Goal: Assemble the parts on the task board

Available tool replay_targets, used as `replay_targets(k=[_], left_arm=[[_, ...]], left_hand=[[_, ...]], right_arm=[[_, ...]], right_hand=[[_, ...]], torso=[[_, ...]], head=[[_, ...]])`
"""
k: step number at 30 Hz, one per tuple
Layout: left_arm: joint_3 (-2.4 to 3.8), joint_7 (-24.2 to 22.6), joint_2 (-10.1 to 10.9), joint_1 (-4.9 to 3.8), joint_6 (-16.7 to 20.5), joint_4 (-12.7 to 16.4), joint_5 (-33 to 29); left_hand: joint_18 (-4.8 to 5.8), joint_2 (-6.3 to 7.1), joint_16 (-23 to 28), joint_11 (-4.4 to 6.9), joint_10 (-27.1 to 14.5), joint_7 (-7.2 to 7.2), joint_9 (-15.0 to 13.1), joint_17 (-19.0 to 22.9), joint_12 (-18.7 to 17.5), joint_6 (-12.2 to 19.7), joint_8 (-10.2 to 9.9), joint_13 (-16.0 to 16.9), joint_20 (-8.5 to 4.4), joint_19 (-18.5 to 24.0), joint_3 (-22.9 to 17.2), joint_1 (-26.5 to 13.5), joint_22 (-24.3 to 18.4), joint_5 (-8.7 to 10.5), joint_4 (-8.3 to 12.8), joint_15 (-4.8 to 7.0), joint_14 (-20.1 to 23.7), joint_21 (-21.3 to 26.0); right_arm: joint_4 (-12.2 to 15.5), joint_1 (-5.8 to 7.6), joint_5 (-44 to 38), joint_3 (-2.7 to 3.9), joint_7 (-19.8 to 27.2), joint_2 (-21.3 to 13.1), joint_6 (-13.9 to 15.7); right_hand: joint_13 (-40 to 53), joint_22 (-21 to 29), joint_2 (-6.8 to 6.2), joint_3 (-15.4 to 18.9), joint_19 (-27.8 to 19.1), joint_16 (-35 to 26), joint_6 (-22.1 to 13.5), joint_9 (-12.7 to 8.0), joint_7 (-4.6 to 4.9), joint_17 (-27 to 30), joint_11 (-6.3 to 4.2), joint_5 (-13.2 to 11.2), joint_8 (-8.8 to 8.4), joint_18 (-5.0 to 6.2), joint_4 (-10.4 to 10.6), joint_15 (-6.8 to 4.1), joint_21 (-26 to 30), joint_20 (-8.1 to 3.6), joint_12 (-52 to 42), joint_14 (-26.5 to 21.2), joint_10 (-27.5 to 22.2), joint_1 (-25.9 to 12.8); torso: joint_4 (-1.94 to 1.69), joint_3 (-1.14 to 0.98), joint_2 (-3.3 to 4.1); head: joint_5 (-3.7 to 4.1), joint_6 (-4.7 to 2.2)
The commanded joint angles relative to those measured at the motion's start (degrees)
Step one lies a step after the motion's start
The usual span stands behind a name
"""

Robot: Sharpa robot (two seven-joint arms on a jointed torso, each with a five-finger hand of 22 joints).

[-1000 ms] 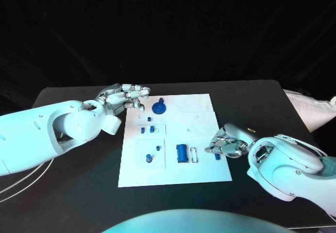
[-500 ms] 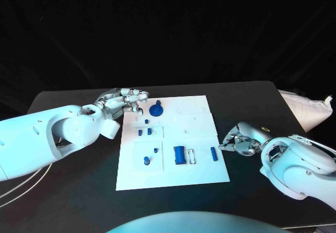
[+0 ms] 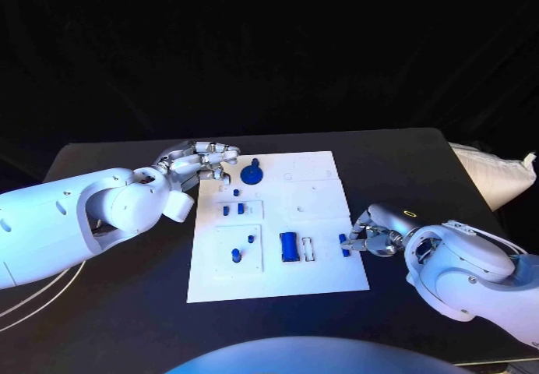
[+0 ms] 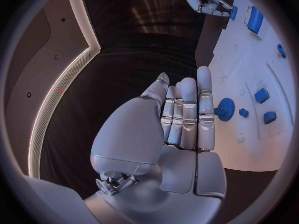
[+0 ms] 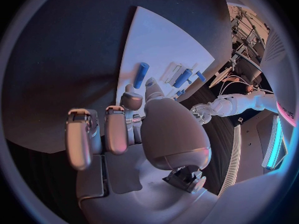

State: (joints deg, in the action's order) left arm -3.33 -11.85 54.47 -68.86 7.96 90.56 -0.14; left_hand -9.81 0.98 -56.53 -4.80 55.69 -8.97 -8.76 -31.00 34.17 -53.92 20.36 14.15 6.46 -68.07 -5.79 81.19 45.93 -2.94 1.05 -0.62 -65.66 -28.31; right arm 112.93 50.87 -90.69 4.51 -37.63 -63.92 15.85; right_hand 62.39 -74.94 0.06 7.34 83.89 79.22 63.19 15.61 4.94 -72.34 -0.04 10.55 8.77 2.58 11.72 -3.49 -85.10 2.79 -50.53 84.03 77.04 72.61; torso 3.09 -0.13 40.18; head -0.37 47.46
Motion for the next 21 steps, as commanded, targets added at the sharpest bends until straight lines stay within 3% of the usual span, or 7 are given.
replay_targets(k=[1, 11, 21], left_arm=[[0.04, -0.53, -0.20, 0.08, -1.12, -0.02, 0.03], [0.04, -0.55, -0.31, 0.22, -1.09, -0.05, 0.03], [0.06, -0.57, -0.17, 0.24, -0.86, 0.08, 0.21]], left_hand=[[-0.62, -0.38, 0.35, -0.02, -0.52, 0.11, 0.05, 0.09, -0.19, 0.43, 0.28, -0.05, 0.02, -0.29, 0.24, -0.06, -0.05, 0.12, -0.08, 0.02, 0.03, 0.19], [-0.62, -0.38, 0.35, -0.02, -0.52, 0.11, 0.05, 0.09, -0.19, 0.43, 0.28, -0.05, 0.02, -0.29, 0.24, -0.06, -0.05, 0.12, -0.08, 0.02, 0.03, 0.19], [-0.62, -0.38, 0.35, -0.02, -0.52, 0.11, 0.05, 0.09, -0.19, 0.43, 0.28, -0.05, 0.02, -0.29, 0.24, -0.06, -0.05, 0.12, -0.08, 0.02, 0.03, 0.19]], right_arm=[[-0.36, -0.15, -1.33, -0.01, -0.38, 0.44, -2.05], [-0.92, -0.21, -3.83, -0.01, -0.85, 1.78, -3.79], [-1.89, -0.24, -7.80, -0.18, -1.75, 2.74, -9.63]], right_hand=[[-0.08, -8.17, 0.06, 0.05, 2.00, -0.25, 0.19, 0.06, -0.07, 0.07, 0.38, -0.11, -0.22, -0.76, 0.33, -0.11, 0.17, -0.10, 0.28, 2.82, -0.03, -0.66], [0.04, -8.22, 0.15, -0.41, 2.02, -0.27, 0.59, 0.23, -0.22, -0.02, 0.22, -0.35, -0.10, -0.76, -0.24, -0.21, 0.16, -0.16, 0.33, 2.83, -0.05, 1.10], [0.01, -8.22, 0.56, -1.29, 2.02, -0.38, 0.78, 0.36, -0.32, 0.02, 0.10, -0.34, -0.11, -0.76, -1.38, -0.33, 0.19, -0.26, 0.64, 2.83, -0.18, 3.46]], torso=[[0.00, 0.01, -0.03], [-0.14, 0.03, 0.06], [-0.28, 0.05, 0.13]], head=[[-0.18, 0.09], [-0.07, 0.11], [-0.22, 0.20]])
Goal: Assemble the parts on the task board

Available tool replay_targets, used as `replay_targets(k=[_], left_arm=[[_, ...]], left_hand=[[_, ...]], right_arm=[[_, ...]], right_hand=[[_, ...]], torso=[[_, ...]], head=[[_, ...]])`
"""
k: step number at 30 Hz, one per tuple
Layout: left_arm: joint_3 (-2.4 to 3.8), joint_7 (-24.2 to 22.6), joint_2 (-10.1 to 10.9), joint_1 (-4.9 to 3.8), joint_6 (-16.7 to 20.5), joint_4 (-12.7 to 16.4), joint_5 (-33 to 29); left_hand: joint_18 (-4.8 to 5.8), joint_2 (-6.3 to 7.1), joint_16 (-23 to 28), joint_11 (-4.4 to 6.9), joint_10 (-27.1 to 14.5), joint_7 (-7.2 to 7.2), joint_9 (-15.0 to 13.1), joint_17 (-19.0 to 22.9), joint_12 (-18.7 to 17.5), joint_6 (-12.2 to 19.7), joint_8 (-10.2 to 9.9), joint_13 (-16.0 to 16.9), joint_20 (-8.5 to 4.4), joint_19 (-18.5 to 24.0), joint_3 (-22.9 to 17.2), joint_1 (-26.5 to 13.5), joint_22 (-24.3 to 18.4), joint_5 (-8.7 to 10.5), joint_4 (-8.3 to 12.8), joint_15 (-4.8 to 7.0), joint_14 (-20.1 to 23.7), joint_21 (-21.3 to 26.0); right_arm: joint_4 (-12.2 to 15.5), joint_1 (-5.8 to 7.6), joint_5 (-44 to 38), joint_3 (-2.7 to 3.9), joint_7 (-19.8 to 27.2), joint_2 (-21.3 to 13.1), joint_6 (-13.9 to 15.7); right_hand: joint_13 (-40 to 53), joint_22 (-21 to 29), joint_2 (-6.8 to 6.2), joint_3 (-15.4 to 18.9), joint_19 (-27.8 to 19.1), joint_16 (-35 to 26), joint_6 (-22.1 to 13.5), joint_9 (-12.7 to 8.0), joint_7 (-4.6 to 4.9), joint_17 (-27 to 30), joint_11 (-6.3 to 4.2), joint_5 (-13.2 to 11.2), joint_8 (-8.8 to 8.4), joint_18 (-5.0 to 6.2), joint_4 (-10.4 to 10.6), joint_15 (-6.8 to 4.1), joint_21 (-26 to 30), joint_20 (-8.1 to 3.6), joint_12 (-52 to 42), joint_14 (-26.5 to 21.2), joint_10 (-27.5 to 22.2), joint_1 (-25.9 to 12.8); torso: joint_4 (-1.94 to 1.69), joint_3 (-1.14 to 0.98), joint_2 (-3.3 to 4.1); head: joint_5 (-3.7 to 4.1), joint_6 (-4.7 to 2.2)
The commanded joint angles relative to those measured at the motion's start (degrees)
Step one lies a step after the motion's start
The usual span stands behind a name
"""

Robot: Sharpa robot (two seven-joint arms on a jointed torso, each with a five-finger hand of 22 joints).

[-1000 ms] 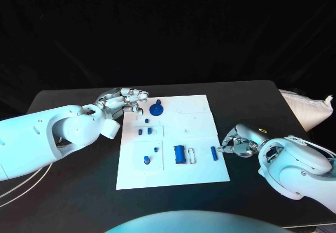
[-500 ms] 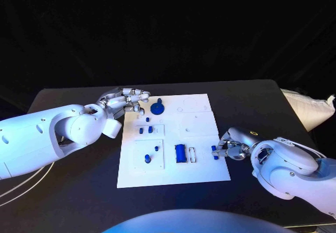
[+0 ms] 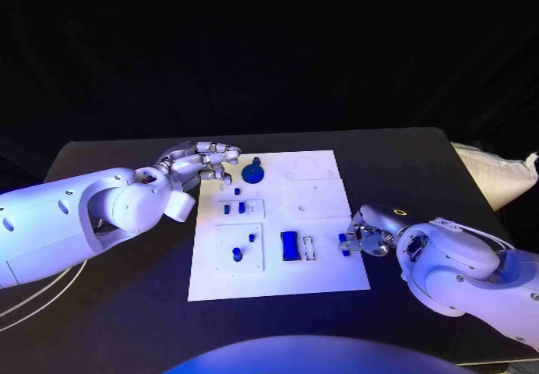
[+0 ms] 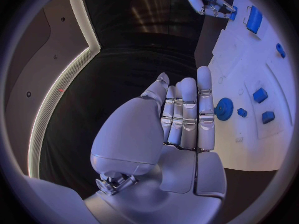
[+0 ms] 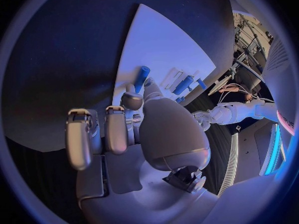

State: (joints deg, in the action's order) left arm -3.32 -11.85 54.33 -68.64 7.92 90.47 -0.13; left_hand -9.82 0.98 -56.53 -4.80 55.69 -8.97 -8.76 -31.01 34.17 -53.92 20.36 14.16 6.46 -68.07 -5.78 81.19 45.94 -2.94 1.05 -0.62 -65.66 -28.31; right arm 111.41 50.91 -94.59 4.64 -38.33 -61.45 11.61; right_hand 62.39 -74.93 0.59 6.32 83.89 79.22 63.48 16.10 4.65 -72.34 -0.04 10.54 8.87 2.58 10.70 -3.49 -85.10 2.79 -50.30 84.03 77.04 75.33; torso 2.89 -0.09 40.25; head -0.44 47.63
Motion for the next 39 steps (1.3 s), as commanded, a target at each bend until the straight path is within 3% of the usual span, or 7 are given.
replay_targets(k=[1, 6, 22, 32, 34, 37, 39], left_arm=[[0.04, -0.58, -0.02, 0.01, -0.79, 0.19, 0.20], [0.05, -0.69, -0.04, 0.01, -0.63, 0.27, 0.72], [0.08, -0.93, -0.09, 0.01, -0.59, 0.45, 1.17], [0.08, -0.99, -0.13, 0.01, -0.60, 0.42, 1.17], [0.08, -0.99, -0.13, 0.01, -0.60, 0.41, 1.18], [0.08, -0.99, -0.15, 0.01, -0.59, 0.41, 1.26], [0.08, -1.00, -0.16, 0.01, -0.59, 0.43, 1.30]], left_hand=[[-0.61, -0.38, 0.35, -0.02, -0.52, 0.11, 0.06, 0.09, -0.19, 0.43, 0.28, -0.06, 0.02, -0.29, 0.24, -0.06, -0.06, 0.12, -0.08, 0.02, 0.03, 0.19], [-0.61, -0.43, 0.34, -0.02, -0.53, 0.10, 0.07, 0.10, -0.18, 0.44, 0.29, -0.08, 0.02, -0.31, 0.25, -0.07, -0.08, 0.12, -0.10, 0.01, 0.03, 0.22], [-0.61, -0.46, 0.34, -0.03, -0.54, 0.10, 0.07, 0.11, -0.18, 0.45, 0.30, -0.08, 0.02, -0.31, 0.26, -0.09, -0.09, 0.12, -0.12, 0.01, 0.03, 0.24], [-0.61, -0.49, 0.35, -0.03, -0.56, 0.10, 0.08, 0.12, -0.18, 0.46, 0.30, -0.09, 0.02, -0.32, 0.26, -0.11, -0.11, 0.12, -0.14, 0.00, 0.04, 0.25], [-0.61, -0.49, 0.35, -0.03, -0.56, 0.10, 0.08, 0.12, -0.18, 0.46, 0.30, -0.09, 0.02, -0.32, 0.26, -0.11, -0.11, 0.12, -0.14, 0.00, 0.04, 0.25], [-0.61, -0.49, 0.35, -0.03, -0.56, 0.10, 0.08, 0.12, -0.18, 0.46, 0.30, -0.09, 0.02, -0.32, 0.26, -0.11, -0.11, 0.12, -0.14, 0.00, 0.04, 0.25], [-0.61, -0.49, 0.35, -0.03, -0.56, 0.10, 0.08, 0.12, -0.18, 0.46, 0.30, -0.09, 0.02, -0.32, 0.26, -0.11, -0.11, 0.12, -0.14, 0.00, 0.04, 0.25]], right_arm=[[-0.37, -0.30, -5.27, -0.37, -1.05, 0.43, -6.10], [-0.20, -0.47, -11.88, -0.75, -0.97, 1.37, -9.61], [-0.19, -0.65, -16.18, -1.30, -1.00, 2.69, -14.12], [0.41, -0.65, -13.57, -1.30, -0.77, 2.69, -6.00], [0.76, -0.65, -12.80, -1.28, -0.47, 2.65, -3.83], [1.26, -0.65, -11.22, -1.23, 0.12, 2.57, -0.86], [1.58, -0.64, -10.03, -1.19, 0.41, 2.51, 0.69]], right_hand=[[0.01, -8.22, 0.12, -0.52, 2.00, -0.39, 0.51, -0.10, -0.06, 0.01, 0.06, -0.60, -0.22, -0.76, -0.67, -0.36, 0.21, -0.29, 0.45, 2.83, -0.20, 1.29], [0.14, -8.62, 0.14, -2.35, 2.23, -0.21, 0.65, -0.05, -0.14, -0.40, -0.07, -5.27, -0.31, -0.86, -2.45, -0.49, -0.06, -0.45, 0.48, 2.90, -0.15, 4.11], [0.04, -8.75, 0.16, -3.52, 2.30, -0.12, 0.76, -0.06, -0.17, -0.64, -0.10, -4.94, -0.41, -0.90, -2.92, -0.50, -0.14, -0.46, 0.76, 2.93, -0.16, 4.74], [-0.14, -9.23, 2.88, -11.95, 2.60, 0.26, 0.88, -0.01, -0.28, -1.40, -0.33, -3.62, -0.68, -1.02, -7.55, -0.75, -0.47, -0.81, 1.36, 3.06, -0.30, 10.33], [-0.27, -9.26, 2.41, -13.32, 2.61, 0.20, 0.84, 0.05, -0.27, -1.37, -0.26, -3.04, -0.74, -1.03, -7.74, -0.67, -0.49, -0.68, 1.60, 3.04, -0.26, 9.39], [-0.39, -9.27, 0.34, -15.32, 2.60, 0.15, 0.79, 0.03, -0.27, -1.39, -0.23, 2.93, -0.96, -1.02, -6.55, -0.59, -0.47, -0.60, 1.91, 3.03, -0.22, 6.06], [-0.39, -9.26, -0.87, -17.24, 2.59, 0.16, 0.85, 0.03, -0.28, -1.47, -0.34, 3.90, -1.06, -1.01, -5.96, -0.63, -0.45, -0.58, 1.97, 3.05, -0.06, 4.65]], torso=[[-0.10, 0.00, 0.06], [-0.09, 0.00, 0.07], [-0.35, 0.02, 0.16], [-0.41, 0.00, 0.19], [-0.39, -0.01, 0.19], [-0.50, 0.04, 0.17], [-0.58, 0.09, 0.20]], head=[[-0.14, 0.06], [-0.17, 0.08], [0.01, 0.37], [0.11, 0.36], [0.19, 0.41], [0.19, 0.27], [0.14, 0.20]])
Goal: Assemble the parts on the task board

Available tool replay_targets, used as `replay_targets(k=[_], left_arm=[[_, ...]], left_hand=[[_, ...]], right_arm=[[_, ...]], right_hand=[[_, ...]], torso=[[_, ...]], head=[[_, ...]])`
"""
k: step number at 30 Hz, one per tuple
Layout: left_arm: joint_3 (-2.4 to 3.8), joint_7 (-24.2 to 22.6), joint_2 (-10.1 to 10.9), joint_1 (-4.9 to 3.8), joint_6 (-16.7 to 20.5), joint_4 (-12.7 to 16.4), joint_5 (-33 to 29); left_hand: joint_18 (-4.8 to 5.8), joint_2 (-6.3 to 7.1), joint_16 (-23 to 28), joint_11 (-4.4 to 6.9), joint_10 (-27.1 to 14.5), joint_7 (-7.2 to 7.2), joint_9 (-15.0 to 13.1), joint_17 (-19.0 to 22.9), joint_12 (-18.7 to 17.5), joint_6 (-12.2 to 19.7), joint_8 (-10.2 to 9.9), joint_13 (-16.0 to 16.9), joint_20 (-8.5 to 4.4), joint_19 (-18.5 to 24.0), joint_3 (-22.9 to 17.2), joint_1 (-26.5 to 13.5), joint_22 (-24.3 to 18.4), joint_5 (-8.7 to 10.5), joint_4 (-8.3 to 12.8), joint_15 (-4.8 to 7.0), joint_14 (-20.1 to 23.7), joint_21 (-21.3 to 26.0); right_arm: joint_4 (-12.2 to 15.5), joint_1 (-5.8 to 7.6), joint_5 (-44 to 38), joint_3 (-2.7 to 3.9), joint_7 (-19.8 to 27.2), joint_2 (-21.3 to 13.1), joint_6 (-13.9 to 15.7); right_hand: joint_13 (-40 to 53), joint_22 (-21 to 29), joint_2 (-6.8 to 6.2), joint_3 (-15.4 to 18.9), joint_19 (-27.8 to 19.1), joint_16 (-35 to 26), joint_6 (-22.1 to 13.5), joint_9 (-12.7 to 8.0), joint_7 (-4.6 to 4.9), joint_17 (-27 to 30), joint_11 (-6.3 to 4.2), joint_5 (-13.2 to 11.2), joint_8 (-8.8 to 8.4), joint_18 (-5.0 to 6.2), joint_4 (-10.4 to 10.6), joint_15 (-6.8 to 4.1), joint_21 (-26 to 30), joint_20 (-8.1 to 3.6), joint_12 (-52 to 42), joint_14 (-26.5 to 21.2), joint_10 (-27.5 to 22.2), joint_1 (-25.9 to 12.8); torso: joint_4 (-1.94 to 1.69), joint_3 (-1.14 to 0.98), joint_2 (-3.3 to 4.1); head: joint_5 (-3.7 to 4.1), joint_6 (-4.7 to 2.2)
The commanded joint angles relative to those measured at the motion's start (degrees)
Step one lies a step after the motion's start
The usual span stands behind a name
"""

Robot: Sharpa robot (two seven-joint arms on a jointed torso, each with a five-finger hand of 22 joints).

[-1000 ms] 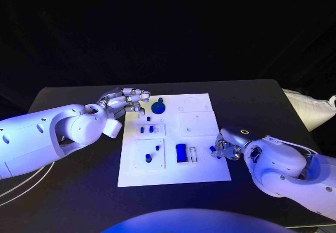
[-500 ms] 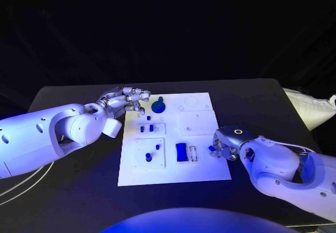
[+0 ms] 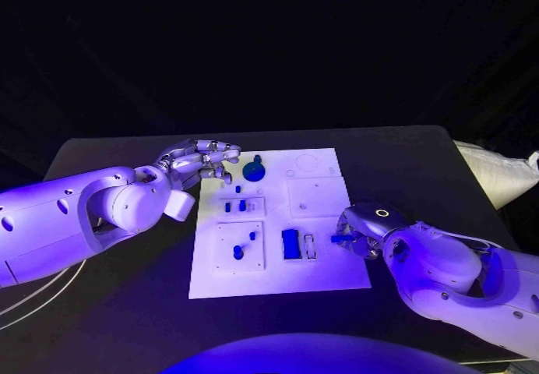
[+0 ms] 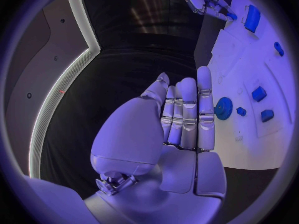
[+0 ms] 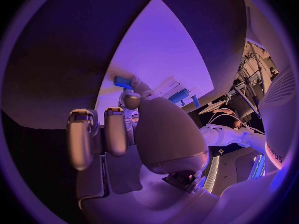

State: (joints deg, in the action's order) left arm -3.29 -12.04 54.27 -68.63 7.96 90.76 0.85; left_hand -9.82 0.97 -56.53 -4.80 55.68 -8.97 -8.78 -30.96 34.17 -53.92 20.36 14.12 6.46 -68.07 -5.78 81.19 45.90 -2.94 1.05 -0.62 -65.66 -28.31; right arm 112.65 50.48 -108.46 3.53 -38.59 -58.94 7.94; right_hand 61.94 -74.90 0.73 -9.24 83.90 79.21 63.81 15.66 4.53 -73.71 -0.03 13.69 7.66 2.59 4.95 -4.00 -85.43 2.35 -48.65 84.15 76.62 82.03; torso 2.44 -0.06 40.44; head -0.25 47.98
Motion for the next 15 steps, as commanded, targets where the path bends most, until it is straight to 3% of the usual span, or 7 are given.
replay_targets(k=[1, 5, 10, 15], left_arm=[[0.04, -0.80, -0.11, 0.00, -0.62, 0.14, 0.34], [0.04, -0.81, -0.06, 0.00, -0.59, 0.19, 0.36], [0.04, -0.81, -0.01, 0.00, -0.60, 0.25, 0.38], [0.04, -0.80, 0.01, 0.00, -0.62, 0.32, 0.38]], left_hand=[[-0.61, -0.49, 0.35, -0.03, -0.55, 0.10, 0.09, 0.07, -0.18, 0.46, 0.30, -0.05, 0.02, -0.32, 0.26, -0.11, -0.07, 0.12, -0.14, 0.00, 0.04, 0.25], [-0.61, -0.55, 0.34, -0.02, -0.57, 0.11, 0.10, 0.08, -0.17, 0.46, 0.32, -0.07, 0.02, -0.32, 0.22, -0.05, -0.08, 0.11, -0.12, 0.00, 0.04, 0.27], [-0.61, -0.55, 0.34, -0.02, -0.57, 0.11, 0.10, 0.08, -0.17, 0.46, 0.32, -0.07, 0.02, -0.32, 0.22, -0.05, -0.08, 0.11, -0.12, 0.00, 0.04, 0.27], [-0.61, -0.55, 0.34, -0.02, -0.57, 0.11, 0.10, 0.08, -0.17, 0.46, 0.32, -0.07, 0.02, -0.32, 0.22, -0.05, -0.08, 0.11, -0.12, 0.00, 0.04, 0.27]], right_arm=[[0.50, -0.20, 4.36, -0.05, 0.77, -0.03, 4.89], [1.07, -0.19, 5.71, 0.05, 0.87, -0.08, 6.44], [1.89, -0.19, 6.90, 0.17, 0.73, 0.03, 9.52], [2.21, -0.18, 9.21, 0.27, 0.41, 0.34, 11.21]], right_hand=[[0.11, -9.28, -1.59, -2.50, 2.57, 0.15, 0.53, 0.46, -0.23, -0.11, -0.33, 0.89, 0.10, -1.03, 0.07, -0.17, -0.12, -0.12, 0.28, 2.94, 0.45, -2.68], [0.36, -9.43, -3.77, -5.40, 2.66, 0.25, 0.72, 0.48, -0.23, -0.37, -0.31, 0.77, -0.06, -1.06, 1.81, -0.12, -0.21, -0.13, 0.05, 3.00, 0.87, -5.76], [0.84, -9.71, -5.50, -6.80, 2.84, 0.45, 0.95, 0.52, -0.19, -0.74, -0.26, 0.28, -0.14, -1.13, 3.81, -0.11, -0.42, -0.10, -0.52, 3.10, 1.37, -8.64], [1.54, -10.16, -5.61, -6.76, 3.13, 0.81, 1.24, 0.56, -0.11, -1.28, -0.14, 0.58, -0.14, -1.24, 6.78, 0.02, -0.76, -0.06, -1.51, 3.22, 2.01, -12.21]], torso=[[-0.12, 0.06, 0.04], [-0.08, 0.04, 0.05], [-0.10, 0.06, 0.08], [-0.12, 0.06, 0.13]], head=[[-0.06, -0.15], [-0.07, -0.15], [-0.14, -0.15], [-0.13, -0.16]])
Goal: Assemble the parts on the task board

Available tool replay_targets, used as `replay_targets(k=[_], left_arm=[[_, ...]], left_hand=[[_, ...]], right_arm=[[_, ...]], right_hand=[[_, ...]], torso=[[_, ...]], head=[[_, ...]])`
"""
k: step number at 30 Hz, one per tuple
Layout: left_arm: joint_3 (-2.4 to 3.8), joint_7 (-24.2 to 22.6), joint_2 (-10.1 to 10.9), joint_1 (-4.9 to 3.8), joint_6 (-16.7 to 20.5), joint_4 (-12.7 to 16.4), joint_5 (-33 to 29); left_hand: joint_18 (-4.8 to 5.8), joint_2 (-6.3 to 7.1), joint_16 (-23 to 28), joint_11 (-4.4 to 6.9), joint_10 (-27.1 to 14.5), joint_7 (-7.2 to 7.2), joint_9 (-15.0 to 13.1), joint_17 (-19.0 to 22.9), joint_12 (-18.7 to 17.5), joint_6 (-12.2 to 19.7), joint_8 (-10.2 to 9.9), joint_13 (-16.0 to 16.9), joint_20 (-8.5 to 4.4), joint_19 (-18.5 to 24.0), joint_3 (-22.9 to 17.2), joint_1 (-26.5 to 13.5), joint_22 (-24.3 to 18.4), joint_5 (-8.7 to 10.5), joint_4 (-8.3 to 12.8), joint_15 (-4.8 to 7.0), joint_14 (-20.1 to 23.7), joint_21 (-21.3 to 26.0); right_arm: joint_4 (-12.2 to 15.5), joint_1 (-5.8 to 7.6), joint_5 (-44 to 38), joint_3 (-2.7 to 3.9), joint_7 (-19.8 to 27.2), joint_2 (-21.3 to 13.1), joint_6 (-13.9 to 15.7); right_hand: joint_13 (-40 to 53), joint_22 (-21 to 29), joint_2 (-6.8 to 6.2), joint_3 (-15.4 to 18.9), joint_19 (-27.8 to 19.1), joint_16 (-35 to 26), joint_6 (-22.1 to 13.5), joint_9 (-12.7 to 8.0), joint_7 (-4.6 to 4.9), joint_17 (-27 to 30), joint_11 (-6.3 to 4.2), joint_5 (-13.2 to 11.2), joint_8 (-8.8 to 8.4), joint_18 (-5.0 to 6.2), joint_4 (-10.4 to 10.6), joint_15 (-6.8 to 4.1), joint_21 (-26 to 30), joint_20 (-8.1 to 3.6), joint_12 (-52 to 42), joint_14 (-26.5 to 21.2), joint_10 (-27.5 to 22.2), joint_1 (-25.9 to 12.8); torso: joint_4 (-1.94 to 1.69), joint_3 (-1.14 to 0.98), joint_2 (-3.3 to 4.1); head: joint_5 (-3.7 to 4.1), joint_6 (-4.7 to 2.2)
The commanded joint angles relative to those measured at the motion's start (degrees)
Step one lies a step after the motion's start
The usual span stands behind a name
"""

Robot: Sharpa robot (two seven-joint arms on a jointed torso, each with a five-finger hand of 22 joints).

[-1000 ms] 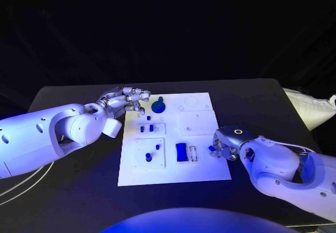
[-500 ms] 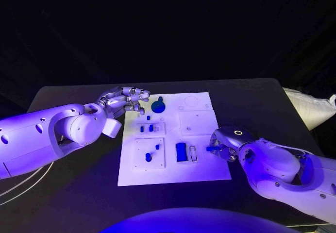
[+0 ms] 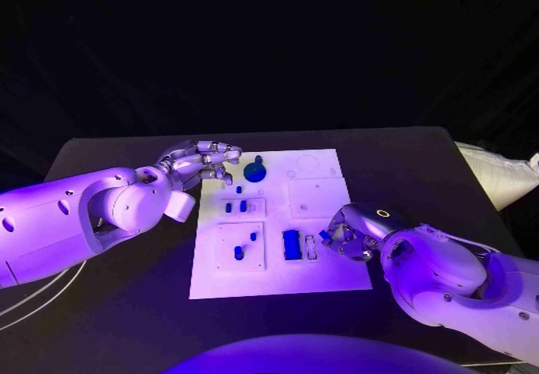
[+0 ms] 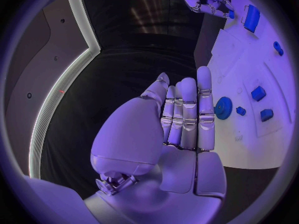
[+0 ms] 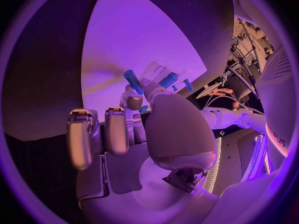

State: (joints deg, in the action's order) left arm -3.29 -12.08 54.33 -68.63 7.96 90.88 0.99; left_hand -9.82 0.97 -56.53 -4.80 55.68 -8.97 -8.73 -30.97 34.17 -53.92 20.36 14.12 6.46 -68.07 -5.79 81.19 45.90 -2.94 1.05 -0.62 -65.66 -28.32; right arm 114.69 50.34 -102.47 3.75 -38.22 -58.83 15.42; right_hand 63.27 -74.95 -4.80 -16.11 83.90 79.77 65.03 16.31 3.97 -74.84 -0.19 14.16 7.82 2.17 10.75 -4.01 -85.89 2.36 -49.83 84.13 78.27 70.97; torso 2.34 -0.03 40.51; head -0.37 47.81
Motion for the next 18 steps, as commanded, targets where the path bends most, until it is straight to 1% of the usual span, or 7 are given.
replay_targets(k=[1, 4, 6, 9, 12, 15, 18], left_arm=[[0.04, -0.76, -0.04, 0.00, -0.62, 0.23, 0.24], [0.04, -0.75, -0.04, 0.00, -0.62, 0.29, 0.24], [0.04, -0.75, -0.05, 0.00, -0.61, 0.31, 0.25], [0.04, -0.74, -0.07, 0.00, -0.61, 0.35, 0.25], [0.04, -0.72, -0.10, 0.00, -0.62, 0.37, 0.25], [0.04, -0.71, -0.12, 0.00, -0.62, 0.37, 0.25], [0.04, -0.69, -0.11, 0.00, -0.62, 0.38, 0.25]], left_hand=[[-0.61, -0.55, 0.35, -0.02, -0.57, 0.11, 0.05, 0.09, -0.17, 0.46, 0.32, -0.07, 0.03, -0.32, 0.22, -0.05, -0.09, 0.11, -0.12, 0.00, 0.04, 0.27], [-0.61, -0.55, 0.35, -0.02, -0.57, 0.11, 0.05, 0.09, -0.17, 0.46, 0.32, -0.07, 0.03, -0.32, 0.22, -0.05, -0.09, 0.11, -0.12, 0.00, 0.04, 0.27], [-0.61, -0.55, 0.35, -0.02, -0.57, 0.11, 0.05, 0.09, -0.17, 0.46, 0.32, -0.07, 0.03, -0.32, 0.22, -0.05, -0.09, 0.11, -0.12, 0.00, 0.04, 0.27], [-0.61, -0.55, 0.35, -0.02, -0.57, 0.11, 0.05, 0.09, -0.17, 0.46, 0.32, -0.07, 0.03, -0.32, 0.22, -0.05, -0.09, 0.11, -0.12, 0.00, 0.04, 0.27], [-0.61, -0.55, 0.35, -0.02, -0.57, 0.11, 0.05, 0.09, -0.17, 0.46, 0.32, -0.07, 0.03, -0.32, 0.22, -0.05, -0.09, 0.11, -0.12, 0.00, 0.04, 0.27], [-0.61, -0.55, 0.35, -0.02, -0.57, 0.11, 0.05, 0.09, -0.17, 0.46, 0.32, -0.07, 0.03, -0.32, 0.22, -0.05, -0.09, 0.11, -0.12, 0.00, 0.04, 0.27], [-0.61, -0.55, 0.35, -0.02, -0.57, 0.11, 0.05, 0.09, -0.17, 0.46, 0.32, -0.07, 0.03, -0.32, 0.22, -0.05, -0.09, 0.11, -0.12, 0.00, 0.04, 0.27]], right_arm=[[0.11, -0.05, 3.92, 0.06, -0.10, 0.35, 3.67], [-0.14, -0.03, 6.50, 0.08, -0.60, 0.74, 2.76], [-0.41, 0.00, 8.69, 0.09, -0.94, 1.02, 1.82], [-0.97, 0.05, 12.01, 0.09, -1.33, 1.60, 0.44], [-1.48, 0.07, 13.87, 0.09, -1.62, 2.17, -0.69], [-1.93, 0.08, 14.84, 0.09, -1.82, 2.61, -1.85], [-2.22, 0.09, 15.51, 0.08, -1.92, 3.00, -2.64]], right_hand=[[0.28, -10.16, -0.12, 0.07, 3.15, 0.29, 0.06, -0.07, 0.42, -0.20, 0.01, 0.11, -0.30, -0.83, 1.27, 0.00, -0.33, -0.07, -0.41, 3.25, 0.41, -1.47], [0.35, -10.23, -0.19, -0.07, 3.19, 0.37, 0.10, -0.05, 0.34, -0.33, -0.04, 0.24, -0.29, -0.84, 1.32, -0.03, -0.38, -0.09, -0.47, 3.27, 0.44, -1.48], [0.43, -10.25, -0.37, -0.49, 3.21, 0.40, 0.15, -0.01, 0.25, -0.38, -0.15, 0.98, -0.28, -0.85, 1.08, -0.12, -0.40, -0.14, -0.49, 3.29, 0.41, -1.11], [0.47, -10.26, -0.47, -0.62, 3.22, 0.43, 0.16, 0.01, 0.25, -0.42, -0.16, 1.24, -0.28, -0.85, 1.06, -0.14, -0.41, -0.16, -0.51, 3.29, 0.41, -1.09], [0.59, -10.28, -0.72, -0.57, 3.23, 0.48, 0.26, 0.06, 0.29, -0.50, -0.12, 1.84, -0.24, -0.85, 1.30, -0.13, -0.42, -0.18, -0.61, 3.30, 0.46, -1.53], [0.75, -10.33, -0.89, -0.20, 3.26, 0.53, 0.42, 0.16, 0.31, -0.58, -0.08, 2.90, -0.18, -0.87, 2.02, -0.09, -0.45, -0.18, -0.75, 3.31, 0.57, -2.66], [0.85, -10.35, -0.97, 0.52, 3.27, 0.59, 0.59, 0.29, 0.28, -0.68, -0.08, 4.73, -0.10, -0.87, 2.81, -0.09, -0.46, -0.17, -0.77, 3.32, 0.63, -3.85]], torso=[[0.00, 0.02, 0.06], [-0.02, 0.04, 0.08], [-0.07, 0.04, 0.07], [-0.08, 0.08, 0.06], [-0.12, 0.03, 0.11], [-0.09, 0.01, 0.05], [-0.10, 0.04, 0.06]], head=[[-0.03, 0.02], [-0.08, 0.09], [-0.05, 0.13], [-0.04, 0.19], [-0.16, 0.25], [-0.19, 0.34], [-0.21, 0.40]])
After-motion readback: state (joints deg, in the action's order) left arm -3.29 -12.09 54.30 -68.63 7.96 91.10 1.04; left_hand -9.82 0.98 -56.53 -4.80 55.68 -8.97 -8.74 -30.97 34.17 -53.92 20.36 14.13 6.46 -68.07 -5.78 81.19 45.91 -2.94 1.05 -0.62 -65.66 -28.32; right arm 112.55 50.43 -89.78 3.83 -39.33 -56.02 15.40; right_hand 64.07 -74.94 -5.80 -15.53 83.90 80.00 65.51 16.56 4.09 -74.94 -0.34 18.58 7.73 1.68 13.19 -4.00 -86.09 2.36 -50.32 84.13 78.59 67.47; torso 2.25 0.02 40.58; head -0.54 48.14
